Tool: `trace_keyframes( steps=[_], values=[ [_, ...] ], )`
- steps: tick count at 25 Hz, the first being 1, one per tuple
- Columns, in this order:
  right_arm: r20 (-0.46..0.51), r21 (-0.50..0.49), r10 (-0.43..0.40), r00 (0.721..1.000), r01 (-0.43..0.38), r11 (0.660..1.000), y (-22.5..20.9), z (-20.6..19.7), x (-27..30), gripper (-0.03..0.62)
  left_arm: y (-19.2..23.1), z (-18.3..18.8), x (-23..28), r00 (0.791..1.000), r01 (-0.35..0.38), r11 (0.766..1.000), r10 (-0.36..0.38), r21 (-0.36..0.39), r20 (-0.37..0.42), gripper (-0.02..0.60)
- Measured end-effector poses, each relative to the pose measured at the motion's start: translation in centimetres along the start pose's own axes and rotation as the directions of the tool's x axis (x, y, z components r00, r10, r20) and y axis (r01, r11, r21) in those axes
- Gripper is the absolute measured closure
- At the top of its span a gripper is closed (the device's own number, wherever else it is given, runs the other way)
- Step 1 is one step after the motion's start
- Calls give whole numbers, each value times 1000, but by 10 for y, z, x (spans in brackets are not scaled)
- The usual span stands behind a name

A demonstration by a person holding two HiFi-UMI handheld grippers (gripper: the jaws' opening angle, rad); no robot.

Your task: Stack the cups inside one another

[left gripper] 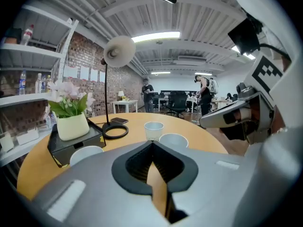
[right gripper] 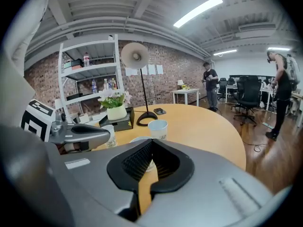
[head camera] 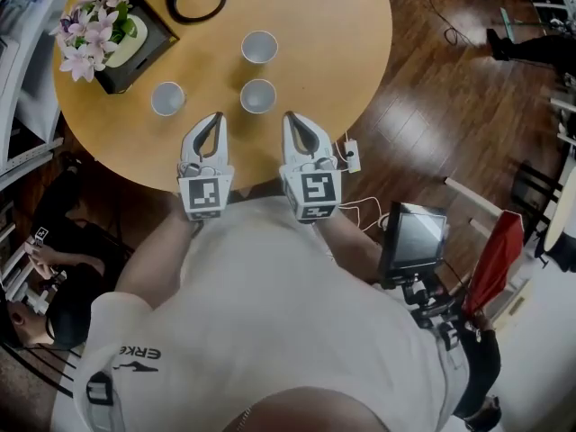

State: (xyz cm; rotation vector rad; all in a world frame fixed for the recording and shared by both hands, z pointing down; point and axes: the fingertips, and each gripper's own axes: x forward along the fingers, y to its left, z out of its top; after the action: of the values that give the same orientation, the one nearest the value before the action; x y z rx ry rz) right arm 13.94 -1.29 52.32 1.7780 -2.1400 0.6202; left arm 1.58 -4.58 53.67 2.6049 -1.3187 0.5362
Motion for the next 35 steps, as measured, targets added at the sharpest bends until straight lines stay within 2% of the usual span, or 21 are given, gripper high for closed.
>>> trace_keyframes(
  steps=[7, 17, 18, 26, 29, 35],
  values=[
    [-94, -36, 32, 995, -36, 999, -5, -44, 22, 580, -9, -42, 22, 997, 12, 1000, -10, 29, -76, 580],
    [-179, -125, 94, 979, -118, 985, -4, -72, 46, 573, -17, -64, 39, 992, 26, 999, -21, 38, -126, 580],
    [-196, -139, 103, 975, -132, 982, -2, -75, 49, 528, -17, -66, 40, 991, 26, 999, -21, 39, -132, 580],
    [-303, -222, 175, 937, -248, 943, 14, -94, 71, 323, -12, -73, 44, 988, 11, 999, -6, 36, -155, 580],
    [-317, -237, 179, 932, -260, 936, 17, -94, 82, 283, -7, -73, 45, 988, -4, 1000, 8, 28, -155, 580],
    [-342, -261, 175, 923, -272, 926, 21, -96, 103, 269, 1, -74, 45, 988, -25, 1000, 27, 13, -153, 580]
  ],
)
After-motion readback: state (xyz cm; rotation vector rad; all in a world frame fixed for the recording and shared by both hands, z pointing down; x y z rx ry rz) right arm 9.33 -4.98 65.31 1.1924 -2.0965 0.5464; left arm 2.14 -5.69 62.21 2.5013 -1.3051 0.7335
